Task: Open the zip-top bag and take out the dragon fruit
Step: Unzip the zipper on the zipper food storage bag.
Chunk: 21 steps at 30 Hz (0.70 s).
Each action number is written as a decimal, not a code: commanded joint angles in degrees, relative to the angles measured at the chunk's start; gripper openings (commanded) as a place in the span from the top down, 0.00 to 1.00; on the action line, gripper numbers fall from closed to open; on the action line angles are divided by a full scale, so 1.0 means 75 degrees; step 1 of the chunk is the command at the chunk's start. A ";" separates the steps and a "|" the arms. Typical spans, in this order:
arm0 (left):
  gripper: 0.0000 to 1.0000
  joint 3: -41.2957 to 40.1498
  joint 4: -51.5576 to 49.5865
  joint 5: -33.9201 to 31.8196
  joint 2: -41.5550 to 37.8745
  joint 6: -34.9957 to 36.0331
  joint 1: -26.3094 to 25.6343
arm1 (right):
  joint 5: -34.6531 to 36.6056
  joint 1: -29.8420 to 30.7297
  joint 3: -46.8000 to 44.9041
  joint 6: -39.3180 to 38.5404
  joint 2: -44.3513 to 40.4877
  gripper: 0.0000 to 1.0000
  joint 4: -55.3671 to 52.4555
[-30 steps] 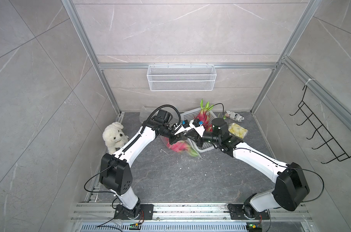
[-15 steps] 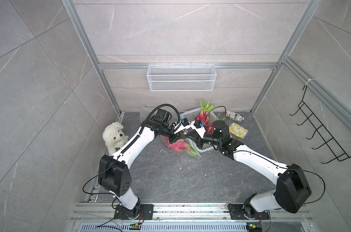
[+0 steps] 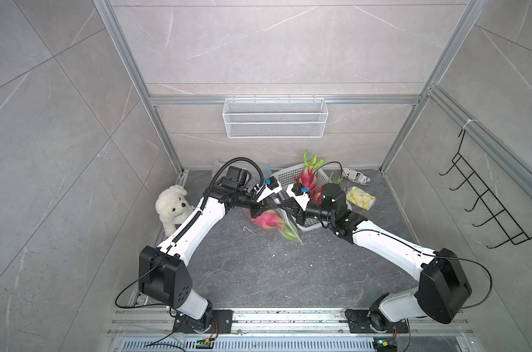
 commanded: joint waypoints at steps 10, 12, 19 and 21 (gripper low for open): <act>1.00 0.0054 0.1646 0.0361 -0.0868 -0.0455 0.0655 | 0.0807 0.0315 -0.0320 0.0056 0.0499 0.95 -0.1936; 1.00 0.0033 0.1698 0.0348 -0.0863 -0.0456 0.0653 | 0.0883 0.0342 -0.0453 0.0123 0.0452 0.95 -0.1921; 1.00 -0.0142 0.2181 -0.0149 -0.0754 -0.0876 0.0665 | 0.1120 0.0665 -0.0711 0.0511 0.0346 0.95 -0.1941; 1.00 -0.0210 0.2382 -0.0402 -0.0732 -0.1067 0.0669 | 0.1148 0.0759 -0.0810 0.0657 0.0322 0.95 -0.1900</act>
